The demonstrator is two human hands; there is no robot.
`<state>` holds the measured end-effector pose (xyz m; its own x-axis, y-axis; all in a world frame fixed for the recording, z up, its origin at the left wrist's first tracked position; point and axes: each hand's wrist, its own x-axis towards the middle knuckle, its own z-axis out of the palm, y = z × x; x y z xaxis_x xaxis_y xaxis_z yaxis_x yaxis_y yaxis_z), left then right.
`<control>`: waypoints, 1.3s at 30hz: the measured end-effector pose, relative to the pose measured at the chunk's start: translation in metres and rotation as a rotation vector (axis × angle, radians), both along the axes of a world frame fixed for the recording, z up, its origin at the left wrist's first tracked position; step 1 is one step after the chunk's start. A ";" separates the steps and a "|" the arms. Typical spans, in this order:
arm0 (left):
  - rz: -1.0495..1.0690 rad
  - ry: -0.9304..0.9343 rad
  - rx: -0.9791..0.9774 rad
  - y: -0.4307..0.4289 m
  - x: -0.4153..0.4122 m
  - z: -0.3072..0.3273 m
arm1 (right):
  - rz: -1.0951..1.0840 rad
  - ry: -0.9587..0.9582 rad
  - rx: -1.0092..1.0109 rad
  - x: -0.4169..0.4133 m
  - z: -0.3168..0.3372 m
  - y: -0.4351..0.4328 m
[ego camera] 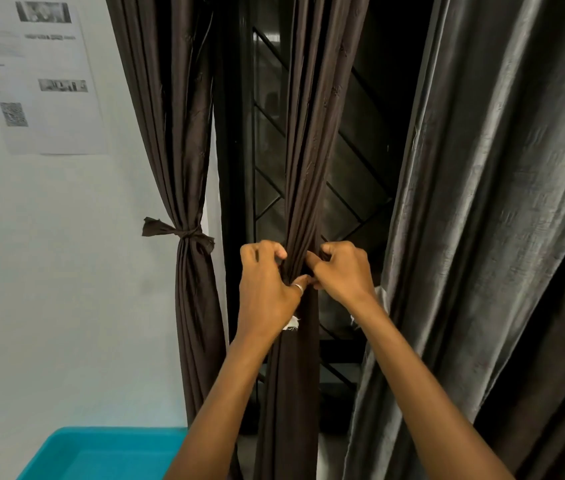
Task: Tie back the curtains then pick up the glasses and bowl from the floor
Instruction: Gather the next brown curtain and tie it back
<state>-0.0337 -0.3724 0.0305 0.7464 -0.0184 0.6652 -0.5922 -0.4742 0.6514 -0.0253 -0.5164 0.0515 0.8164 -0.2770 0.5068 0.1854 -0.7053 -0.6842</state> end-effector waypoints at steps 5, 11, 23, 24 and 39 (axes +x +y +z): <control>0.202 -0.075 0.113 -0.011 -0.005 0.001 | -0.049 -0.014 -0.034 0.002 -0.001 0.002; 0.224 -0.002 0.044 -0.007 0.003 0.010 | 0.136 0.044 0.205 -0.008 0.002 -0.006; 0.145 0.309 -0.191 -0.002 0.023 0.018 | 0.461 0.061 0.782 -0.023 -0.012 0.007; 0.148 0.309 -0.186 -0.001 0.024 0.018 | 0.483 0.048 0.797 -0.023 -0.015 0.009; 0.233 -0.133 0.400 -0.017 -0.018 0.049 | 0.453 -0.144 0.472 -0.026 -0.028 0.032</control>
